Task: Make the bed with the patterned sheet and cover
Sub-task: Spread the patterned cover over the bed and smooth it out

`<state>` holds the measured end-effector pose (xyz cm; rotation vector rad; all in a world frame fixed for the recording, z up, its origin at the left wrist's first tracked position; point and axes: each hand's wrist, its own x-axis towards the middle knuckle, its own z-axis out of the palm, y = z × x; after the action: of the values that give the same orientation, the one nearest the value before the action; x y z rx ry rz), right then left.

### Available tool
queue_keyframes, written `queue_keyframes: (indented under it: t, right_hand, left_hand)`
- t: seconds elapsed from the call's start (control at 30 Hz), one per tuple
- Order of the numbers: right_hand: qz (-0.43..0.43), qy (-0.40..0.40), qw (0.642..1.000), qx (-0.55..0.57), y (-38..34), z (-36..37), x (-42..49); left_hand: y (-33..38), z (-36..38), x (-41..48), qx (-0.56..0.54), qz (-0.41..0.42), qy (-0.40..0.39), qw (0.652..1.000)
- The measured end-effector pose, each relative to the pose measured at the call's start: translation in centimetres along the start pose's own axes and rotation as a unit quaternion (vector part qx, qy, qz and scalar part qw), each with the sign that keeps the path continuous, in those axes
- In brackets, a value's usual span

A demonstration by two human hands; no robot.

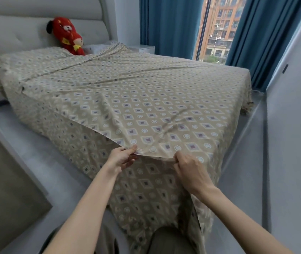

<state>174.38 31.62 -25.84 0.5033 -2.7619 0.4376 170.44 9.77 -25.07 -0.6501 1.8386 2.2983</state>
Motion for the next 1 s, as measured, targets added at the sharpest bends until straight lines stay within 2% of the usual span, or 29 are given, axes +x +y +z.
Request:
queue_keyframes:
  t: [0.13, 0.37, 0.53, 0.63, 0.8, 0.87, 1.0]
  right_hand:
    - [0.018, 0.0, 1.0, -0.017, -0.2, -1.0, -0.2]
    - [0.055, -0.093, 0.992, 0.064, 0.0, -1.4, -1.7]
    - [0.05, -0.175, 0.982, 0.043, 0.0, -0.1, -1.8]
    - [0.048, -0.186, 0.98, 0.043, 0.6, 0.6, -1.8]
    - [-0.016, -0.119, 0.992, -0.038, 1.3, 1.4, -3.1]
    - [-0.048, -0.055, 0.992, -0.099, 1.8, 1.7, -3.9]
    - [0.028, 0.103, 0.989, -0.105, 3.9, 1.5, -5.1]
  left_hand:
    - [-0.1, 0.1, -0.7, 0.016, -0.008, -0.017, 1.0]
    - [-0.7, -0.5, -1.4, 0.12, -0.021, -0.036, 0.992]
    - [-1.1, -1.0, -1.6, 0.155, -0.078, -0.045, 0.984]
    - [-1.5, -0.8, -1.4, 0.149, -0.104, -0.047, 0.982]
    - [-1.9, -0.7, -1.0, 0.146, -0.112, -0.049, 0.982]
    - [-2.0, -0.8, -0.9, 0.137, -0.12, -0.051, 0.982]
    - [-1.8, -1.0, -0.8, 0.131, -0.124, -0.055, 0.982]
